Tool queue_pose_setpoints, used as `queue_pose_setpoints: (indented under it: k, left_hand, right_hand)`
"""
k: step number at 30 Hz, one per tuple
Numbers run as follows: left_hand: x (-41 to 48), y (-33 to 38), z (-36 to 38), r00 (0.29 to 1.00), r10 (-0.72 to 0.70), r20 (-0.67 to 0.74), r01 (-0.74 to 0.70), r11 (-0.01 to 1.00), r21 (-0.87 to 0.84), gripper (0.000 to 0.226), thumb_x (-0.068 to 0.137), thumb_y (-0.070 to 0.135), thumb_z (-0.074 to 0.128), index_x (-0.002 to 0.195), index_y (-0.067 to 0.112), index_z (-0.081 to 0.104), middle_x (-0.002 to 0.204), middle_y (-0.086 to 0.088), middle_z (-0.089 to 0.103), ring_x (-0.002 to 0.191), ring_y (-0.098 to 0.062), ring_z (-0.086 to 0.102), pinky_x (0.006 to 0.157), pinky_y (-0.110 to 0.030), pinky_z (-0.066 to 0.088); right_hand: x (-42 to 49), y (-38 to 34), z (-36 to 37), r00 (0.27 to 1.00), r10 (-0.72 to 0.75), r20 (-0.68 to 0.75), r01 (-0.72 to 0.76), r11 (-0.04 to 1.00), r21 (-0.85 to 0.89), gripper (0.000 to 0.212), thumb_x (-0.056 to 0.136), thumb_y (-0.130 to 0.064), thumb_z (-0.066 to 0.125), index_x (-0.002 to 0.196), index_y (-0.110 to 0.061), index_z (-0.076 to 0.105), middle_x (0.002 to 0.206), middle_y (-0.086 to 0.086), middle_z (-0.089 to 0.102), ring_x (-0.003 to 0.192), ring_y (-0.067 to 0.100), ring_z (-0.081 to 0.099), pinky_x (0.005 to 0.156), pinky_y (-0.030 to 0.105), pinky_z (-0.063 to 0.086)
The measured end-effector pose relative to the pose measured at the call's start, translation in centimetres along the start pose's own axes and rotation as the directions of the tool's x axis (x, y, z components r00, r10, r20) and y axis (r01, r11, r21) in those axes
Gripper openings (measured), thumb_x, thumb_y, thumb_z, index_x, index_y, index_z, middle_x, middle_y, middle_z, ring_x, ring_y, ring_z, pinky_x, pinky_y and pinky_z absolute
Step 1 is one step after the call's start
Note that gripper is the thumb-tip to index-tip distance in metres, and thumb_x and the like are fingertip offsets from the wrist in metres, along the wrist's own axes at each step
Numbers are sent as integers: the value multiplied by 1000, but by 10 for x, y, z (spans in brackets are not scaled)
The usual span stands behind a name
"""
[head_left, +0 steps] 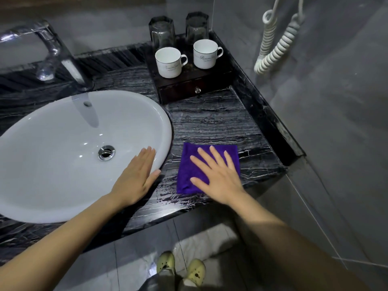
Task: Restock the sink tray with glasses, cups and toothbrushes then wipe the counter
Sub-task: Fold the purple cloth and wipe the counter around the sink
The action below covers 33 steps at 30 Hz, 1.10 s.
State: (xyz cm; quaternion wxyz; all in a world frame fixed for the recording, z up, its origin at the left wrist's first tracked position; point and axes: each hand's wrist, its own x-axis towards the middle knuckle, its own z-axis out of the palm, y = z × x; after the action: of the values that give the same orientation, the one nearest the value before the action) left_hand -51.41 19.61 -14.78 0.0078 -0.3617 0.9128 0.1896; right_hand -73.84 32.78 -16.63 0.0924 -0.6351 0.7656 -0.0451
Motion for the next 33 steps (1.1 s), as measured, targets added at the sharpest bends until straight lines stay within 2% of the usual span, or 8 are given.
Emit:
queue_pose_setpoints:
  k: [3,12,21,25,27,29,31,33]
  left_hand:
    - [-1,-1,2,1000,22,-18,-21,999,44,91,76,72,-9,146,14,1,152,3,-6,141,-10,-10,117,-28,-4]
    - [0,-4,7,997,26,-77,-15,990,143,77,85,62,1,146,16,1,157,-3,2,143,-11,-9,118,-30,-3]
    - [2,-5,10,995,30,-90,-17,989,144,77,86,61,5,147,14,5,158,-6,7,145,-15,-1,118,-33,1]
    - [2,-3,8,997,25,-75,-15,992,123,77,87,61,5,147,12,6,157,-8,8,146,-19,2,119,-35,5]
    - [2,-3,6,998,18,-52,-15,998,64,70,93,54,16,146,11,4,158,-8,5,146,-18,-1,119,-33,3]
    - [1,-5,2,1000,15,-12,-15,1000,-20,65,95,44,27,146,10,4,158,-7,3,145,-17,-3,117,-26,-2]
    - [-8,-12,-1,1000,3,5,-3,999,-42,64,95,41,30,146,11,6,158,-7,5,145,-17,-1,114,-23,-4]
    - [-26,-25,-3,1000,-30,-7,30,1000,-3,67,93,48,24,147,12,9,158,-6,7,145,-17,1,115,-25,-3]
  right_hand:
    - [21,28,-6,998,66,-15,-66,998,-19,69,84,-71,15,147,-44,15,161,-12,9,149,20,1,118,49,-2]
    - [59,91,-18,980,192,-57,-194,980,-43,73,82,-72,10,148,-42,14,162,-8,7,149,22,3,118,49,0]
    - [10,-11,6,827,549,-119,-545,836,64,68,92,-56,22,151,-22,15,161,7,10,148,33,5,117,55,0]
    - [7,-74,10,766,642,-25,-632,760,153,71,94,-54,24,152,-17,3,161,12,-4,147,35,-7,116,54,-8]
    - [3,-96,6,798,599,64,-600,781,175,70,96,-52,24,152,-16,2,161,13,-8,147,35,-9,117,52,-6]
    - [-6,-101,-3,870,474,136,-491,858,152,66,96,-50,26,152,-21,9,161,13,1,147,35,1,117,50,6]
    - [-18,-89,-16,955,286,81,-290,956,45,66,93,-51,37,150,-27,18,160,10,13,144,34,17,113,51,17]
    - [-22,-65,-26,998,16,55,-8,990,-138,71,89,-57,43,150,-32,17,162,4,7,147,32,10,114,55,9]
